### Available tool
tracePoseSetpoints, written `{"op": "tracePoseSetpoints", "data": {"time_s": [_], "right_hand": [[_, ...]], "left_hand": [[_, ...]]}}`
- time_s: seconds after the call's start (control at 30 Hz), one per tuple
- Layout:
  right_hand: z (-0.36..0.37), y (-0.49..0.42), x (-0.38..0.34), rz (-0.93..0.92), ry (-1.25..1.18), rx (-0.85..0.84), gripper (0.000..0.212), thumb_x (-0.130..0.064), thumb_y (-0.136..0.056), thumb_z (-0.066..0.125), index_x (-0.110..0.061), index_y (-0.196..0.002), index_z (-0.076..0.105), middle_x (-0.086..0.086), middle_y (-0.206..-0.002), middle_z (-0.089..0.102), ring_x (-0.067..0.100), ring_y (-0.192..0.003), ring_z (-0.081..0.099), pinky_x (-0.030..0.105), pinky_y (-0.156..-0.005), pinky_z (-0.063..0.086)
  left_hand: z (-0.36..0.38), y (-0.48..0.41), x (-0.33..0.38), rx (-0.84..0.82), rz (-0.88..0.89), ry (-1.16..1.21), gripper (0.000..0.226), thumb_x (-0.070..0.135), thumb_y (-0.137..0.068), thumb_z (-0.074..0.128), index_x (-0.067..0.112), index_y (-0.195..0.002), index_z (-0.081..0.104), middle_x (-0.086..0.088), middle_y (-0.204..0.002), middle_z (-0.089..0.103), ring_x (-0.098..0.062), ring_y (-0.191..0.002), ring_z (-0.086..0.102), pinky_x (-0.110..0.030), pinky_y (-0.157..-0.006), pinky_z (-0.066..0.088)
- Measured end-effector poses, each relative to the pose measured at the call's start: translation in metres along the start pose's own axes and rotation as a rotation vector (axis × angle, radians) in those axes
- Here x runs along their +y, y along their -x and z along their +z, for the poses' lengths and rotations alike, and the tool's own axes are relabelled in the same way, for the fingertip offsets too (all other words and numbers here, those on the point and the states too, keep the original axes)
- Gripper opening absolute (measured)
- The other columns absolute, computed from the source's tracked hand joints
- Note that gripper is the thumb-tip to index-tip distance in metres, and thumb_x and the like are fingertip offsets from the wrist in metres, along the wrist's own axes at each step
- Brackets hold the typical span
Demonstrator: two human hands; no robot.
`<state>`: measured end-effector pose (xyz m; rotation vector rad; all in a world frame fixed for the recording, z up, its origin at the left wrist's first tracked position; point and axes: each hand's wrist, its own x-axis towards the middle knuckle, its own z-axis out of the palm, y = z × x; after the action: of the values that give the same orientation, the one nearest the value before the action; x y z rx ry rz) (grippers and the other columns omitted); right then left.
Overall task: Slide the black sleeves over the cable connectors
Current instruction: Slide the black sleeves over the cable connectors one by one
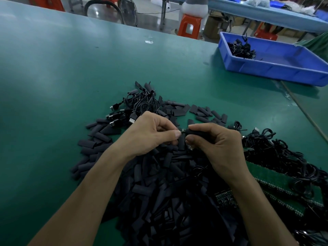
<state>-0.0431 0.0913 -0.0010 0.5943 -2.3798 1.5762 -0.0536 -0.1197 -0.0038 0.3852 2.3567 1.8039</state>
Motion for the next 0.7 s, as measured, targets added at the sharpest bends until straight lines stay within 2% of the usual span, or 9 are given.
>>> {"op": "tracePoseSetpoints", "data": {"time_s": [0.17, 0.3, 0.4, 0.53, 0.7], "right_hand": [[0.0013, 0.0009, 0.0002, 0.019, -0.052, -0.007, 0.019, -0.030, -0.077, 0.077, -0.037, -0.095, 0.072, -0.011, -0.079, 0.076, 0.009, -0.069, 0.073, 0.023, -0.068, 0.059], [0.0031, 0.0024, -0.0003, 0.040, -0.068, 0.006, 0.012, -0.028, -0.081, 0.074, -0.031, -0.092, 0.073, -0.005, -0.075, 0.076, 0.013, -0.066, 0.073, 0.027, -0.067, 0.060], [0.0027, 0.0033, -0.0010, 0.050, -0.098, 0.010, 0.014, -0.028, -0.079, 0.075, -0.030, -0.093, 0.074, -0.005, -0.076, 0.076, 0.014, -0.067, 0.074, 0.026, -0.067, 0.060], [0.0022, 0.0023, -0.0021, 0.062, -0.099, -0.034, 0.022, -0.032, -0.074, 0.078, -0.034, -0.096, 0.074, -0.009, -0.086, 0.078, 0.010, -0.076, 0.074, 0.023, -0.073, 0.059], [0.0050, 0.0024, -0.0020, 0.046, -0.056, 0.002, 0.027, -0.030, -0.077, 0.080, -0.035, -0.102, 0.073, -0.010, -0.089, 0.077, 0.010, -0.078, 0.074, 0.028, -0.074, 0.061]], "left_hand": [[-0.0005, 0.0010, -0.0007, -0.011, -0.001, -0.003, 0.010, 0.020, -0.090, 0.075, 0.018, -0.080, 0.078, 0.001, -0.073, 0.077, -0.011, -0.069, 0.069, -0.025, -0.073, 0.057], [0.0011, 0.0021, 0.0024, -0.001, -0.009, -0.026, 0.008, 0.021, -0.089, 0.076, 0.019, -0.081, 0.077, 0.001, -0.073, 0.076, -0.017, -0.070, 0.069, -0.046, -0.079, 0.059], [0.0025, 0.0030, 0.0059, 0.014, -0.010, -0.038, 0.009, 0.020, -0.089, 0.075, 0.020, -0.081, 0.077, 0.002, -0.071, 0.076, -0.017, -0.068, 0.069, -0.051, -0.080, 0.057], [0.0033, 0.0041, 0.0082, 0.004, -0.004, -0.072, 0.010, 0.023, -0.091, 0.074, 0.020, -0.082, 0.077, 0.003, -0.072, 0.076, -0.040, -0.076, 0.068, -0.058, -0.075, 0.055], [0.0027, 0.0020, 0.0047, -0.007, -0.003, -0.030, 0.011, 0.027, -0.090, 0.073, 0.020, -0.083, 0.077, 0.001, -0.074, 0.077, -0.044, -0.078, 0.067, -0.060, -0.078, 0.054]]}}
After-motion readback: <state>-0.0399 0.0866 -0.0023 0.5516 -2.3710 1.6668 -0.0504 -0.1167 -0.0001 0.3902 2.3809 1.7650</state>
